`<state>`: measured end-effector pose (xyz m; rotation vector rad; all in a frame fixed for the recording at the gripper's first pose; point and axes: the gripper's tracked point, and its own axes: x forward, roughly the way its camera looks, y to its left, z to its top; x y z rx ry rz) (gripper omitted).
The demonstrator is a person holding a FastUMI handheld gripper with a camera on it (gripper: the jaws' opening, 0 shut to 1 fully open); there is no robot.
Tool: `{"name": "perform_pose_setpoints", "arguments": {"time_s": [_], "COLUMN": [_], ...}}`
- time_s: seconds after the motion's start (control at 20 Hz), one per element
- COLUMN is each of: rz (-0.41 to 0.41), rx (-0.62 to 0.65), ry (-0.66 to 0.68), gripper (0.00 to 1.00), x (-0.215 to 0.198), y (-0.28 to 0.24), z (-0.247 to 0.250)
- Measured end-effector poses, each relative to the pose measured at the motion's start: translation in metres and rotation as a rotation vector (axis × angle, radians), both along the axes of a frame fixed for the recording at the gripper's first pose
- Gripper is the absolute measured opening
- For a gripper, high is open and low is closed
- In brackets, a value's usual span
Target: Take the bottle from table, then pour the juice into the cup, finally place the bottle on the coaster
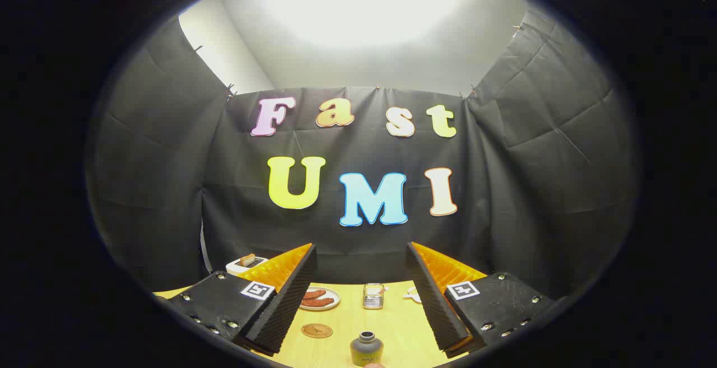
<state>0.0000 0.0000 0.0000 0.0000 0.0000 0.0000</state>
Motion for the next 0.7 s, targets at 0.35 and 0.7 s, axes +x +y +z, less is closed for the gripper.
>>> {"name": "perform_pose_setpoints", "arguments": {"time_s": [0.35,0.7], "rz": [0.023,0.051], "rx": [0.004,-0.002], "ry": [0.029,0.036], "gripper": [0.97,0.97], "x": [0.005,0.006], "y": [-0.005,-0.004], "z": [-0.008,-0.016]}}
